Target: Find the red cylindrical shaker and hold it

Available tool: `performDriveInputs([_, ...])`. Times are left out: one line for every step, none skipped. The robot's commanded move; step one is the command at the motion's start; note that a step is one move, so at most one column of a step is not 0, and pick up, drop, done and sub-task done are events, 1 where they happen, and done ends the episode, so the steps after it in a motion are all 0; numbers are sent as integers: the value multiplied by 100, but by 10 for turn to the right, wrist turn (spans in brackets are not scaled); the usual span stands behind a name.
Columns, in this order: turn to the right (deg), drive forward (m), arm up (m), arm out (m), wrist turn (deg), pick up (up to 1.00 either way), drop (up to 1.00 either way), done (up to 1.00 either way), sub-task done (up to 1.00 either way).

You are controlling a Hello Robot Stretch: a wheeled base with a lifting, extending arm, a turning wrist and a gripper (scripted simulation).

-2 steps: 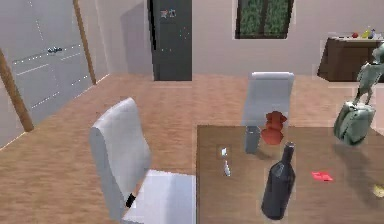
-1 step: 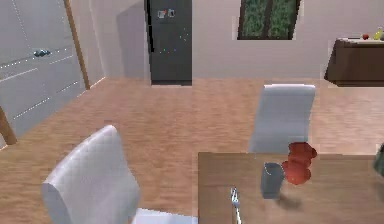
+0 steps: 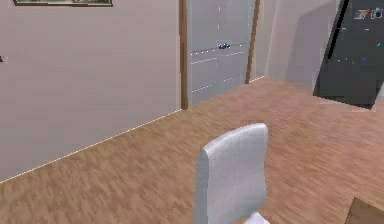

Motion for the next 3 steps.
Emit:
performDriveInputs([-120, 0, 0, 0, 0, 0, 0, 0, 0])
performDriveInputs([0, 0, 50, 0, 0, 0, 0, 0, 0])
performDriveInputs([0, 0, 38, 0, 0, 0, 0, 0, 0])
